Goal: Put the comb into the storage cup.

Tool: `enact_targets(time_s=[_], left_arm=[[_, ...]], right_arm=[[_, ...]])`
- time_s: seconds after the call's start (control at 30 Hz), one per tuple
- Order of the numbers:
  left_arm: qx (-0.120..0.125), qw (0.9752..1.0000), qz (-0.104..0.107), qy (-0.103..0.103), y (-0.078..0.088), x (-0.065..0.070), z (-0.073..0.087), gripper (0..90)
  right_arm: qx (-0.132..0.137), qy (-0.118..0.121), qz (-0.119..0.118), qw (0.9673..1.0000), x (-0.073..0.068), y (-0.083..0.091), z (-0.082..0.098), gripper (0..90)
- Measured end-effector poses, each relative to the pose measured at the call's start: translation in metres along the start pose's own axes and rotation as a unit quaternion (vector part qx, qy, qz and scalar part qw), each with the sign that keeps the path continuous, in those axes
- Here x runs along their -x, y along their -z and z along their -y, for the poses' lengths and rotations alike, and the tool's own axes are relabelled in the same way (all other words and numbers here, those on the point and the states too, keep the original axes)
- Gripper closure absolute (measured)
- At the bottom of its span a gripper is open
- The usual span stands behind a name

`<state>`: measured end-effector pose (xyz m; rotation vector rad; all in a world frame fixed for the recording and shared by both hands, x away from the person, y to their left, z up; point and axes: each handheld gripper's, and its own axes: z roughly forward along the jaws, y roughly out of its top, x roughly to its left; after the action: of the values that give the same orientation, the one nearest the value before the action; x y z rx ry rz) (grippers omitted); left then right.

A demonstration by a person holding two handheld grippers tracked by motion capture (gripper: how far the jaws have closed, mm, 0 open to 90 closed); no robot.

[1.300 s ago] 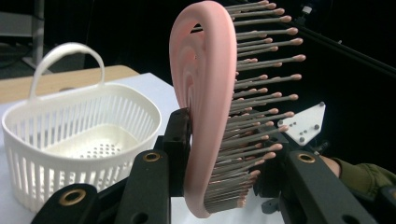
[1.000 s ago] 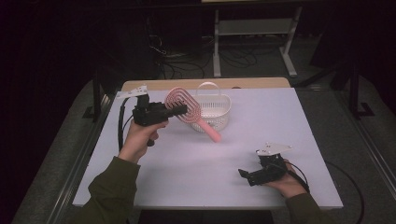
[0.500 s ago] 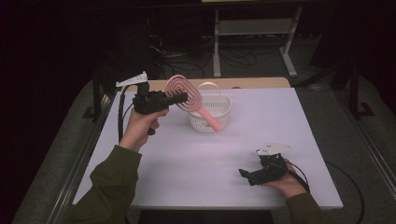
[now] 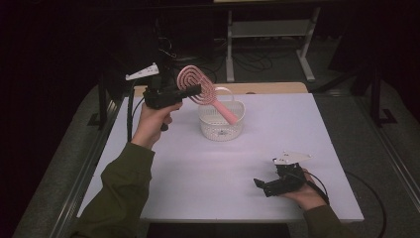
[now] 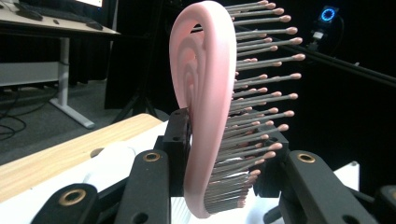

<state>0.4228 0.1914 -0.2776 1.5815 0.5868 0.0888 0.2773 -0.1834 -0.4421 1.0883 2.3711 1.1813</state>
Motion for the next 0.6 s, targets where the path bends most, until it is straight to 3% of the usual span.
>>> enact_targets(time_s=[0.33, 0.6], left_arm=[[-0.001, 0.9997, -0.025, -0.009, -0.014, -0.01, -0.001, 64.9], [-0.002, 0.9989, -0.048, -0.001, -0.024, -0.022, 0.006, 64.9]], right_arm=[[0.001, -0.002, 0.001, 1.0, 0.0, 0.0, 0.0, 0.0], [0.003, -0.004, 0.005, 1.0, 0.001, 0.002, 0.0, 0.0]])
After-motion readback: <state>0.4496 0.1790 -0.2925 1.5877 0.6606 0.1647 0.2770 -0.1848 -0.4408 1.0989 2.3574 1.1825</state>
